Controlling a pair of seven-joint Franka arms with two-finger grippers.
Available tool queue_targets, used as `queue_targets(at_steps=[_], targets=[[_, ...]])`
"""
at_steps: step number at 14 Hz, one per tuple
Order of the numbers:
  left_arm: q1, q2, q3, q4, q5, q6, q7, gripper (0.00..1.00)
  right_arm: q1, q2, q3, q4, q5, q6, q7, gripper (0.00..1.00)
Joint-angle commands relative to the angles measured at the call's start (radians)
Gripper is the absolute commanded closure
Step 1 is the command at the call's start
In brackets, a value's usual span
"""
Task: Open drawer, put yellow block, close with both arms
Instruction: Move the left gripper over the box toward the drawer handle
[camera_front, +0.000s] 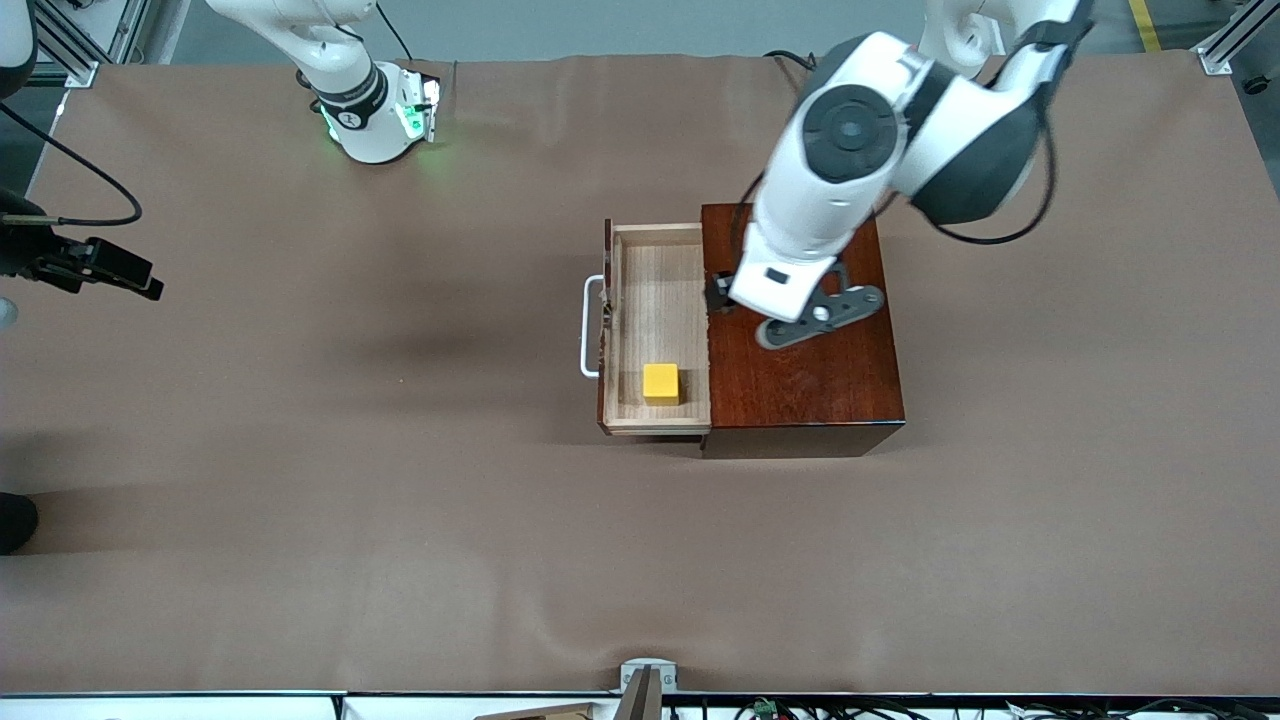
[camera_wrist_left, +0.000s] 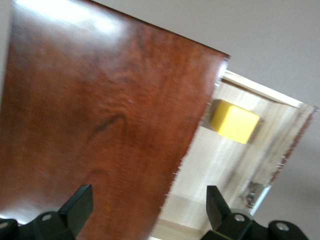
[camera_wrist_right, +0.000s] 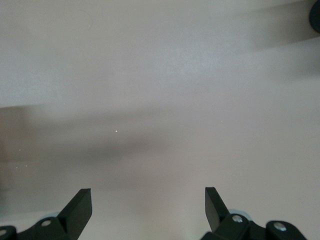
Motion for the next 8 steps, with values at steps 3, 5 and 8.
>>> queue_targets(at_steps=[3, 5, 8], targets=[[-0.104, 0.104, 0.007, 0.082, -0.008, 0.135, -0.198, 0.0, -0.009, -0.025, 0.02, -0.017, -0.016, -0.021, -0.007, 0.0], [-0.156, 0.133, 0.015, 0.082, -0.007, 0.219, -0.299, 0.0, -0.012, -0.03, 0.02, -0.017, -0.014, -0.017, -0.006, 0.0], [-0.232, 0.179, 0.021, 0.091, -0.005, 0.29, -0.486, 0.0, -0.011, -0.039, 0.018, -0.017, -0.013, -0.004, -0.006, 0.0]])
